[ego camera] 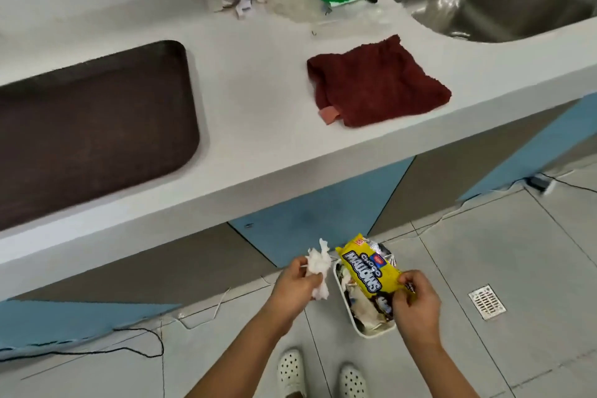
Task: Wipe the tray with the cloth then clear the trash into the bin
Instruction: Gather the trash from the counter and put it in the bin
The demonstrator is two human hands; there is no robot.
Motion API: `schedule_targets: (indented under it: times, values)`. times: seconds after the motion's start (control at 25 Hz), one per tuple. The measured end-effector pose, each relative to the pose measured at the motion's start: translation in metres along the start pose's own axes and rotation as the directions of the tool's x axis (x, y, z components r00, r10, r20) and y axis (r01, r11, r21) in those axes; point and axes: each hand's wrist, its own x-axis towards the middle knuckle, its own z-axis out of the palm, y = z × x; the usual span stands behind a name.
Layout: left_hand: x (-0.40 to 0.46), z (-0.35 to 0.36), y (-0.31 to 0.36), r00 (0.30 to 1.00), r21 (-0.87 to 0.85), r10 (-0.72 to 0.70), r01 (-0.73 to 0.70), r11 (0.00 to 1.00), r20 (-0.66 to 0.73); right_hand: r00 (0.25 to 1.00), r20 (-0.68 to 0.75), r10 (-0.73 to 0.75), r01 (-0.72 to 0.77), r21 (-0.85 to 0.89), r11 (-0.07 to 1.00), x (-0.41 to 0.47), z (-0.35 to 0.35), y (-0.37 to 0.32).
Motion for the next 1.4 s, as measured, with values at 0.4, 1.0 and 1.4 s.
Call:
schedule_targets:
  times: [0.4, 1.0, 1.4]
  values:
    - [0.158, 0.053, -0.130, 0.993, 0.519, -0.028, -0.038, 0.854, 0.118, 0.918, 0.279, 0.282, -0.077, -0.572, 0.817, 0.016, 0.058, 0.205]
    - [0.326, 0.133, -0.239, 0.950, 0.788, 0.231, -0.305, 0.534, 0.211, 0.670, 0.719, 0.187, 0.573, -0.660, 0.486, 0.089, 0.132, 0.335]
    - [0.407, 0.165, -0.285, 0.836, 0.779, -0.290, -0.543, -0.314, 0.465, 0.578, 0.603, 0.550, 0.373, -0.795, 0.479, 0.124, 0.177, 0.440]
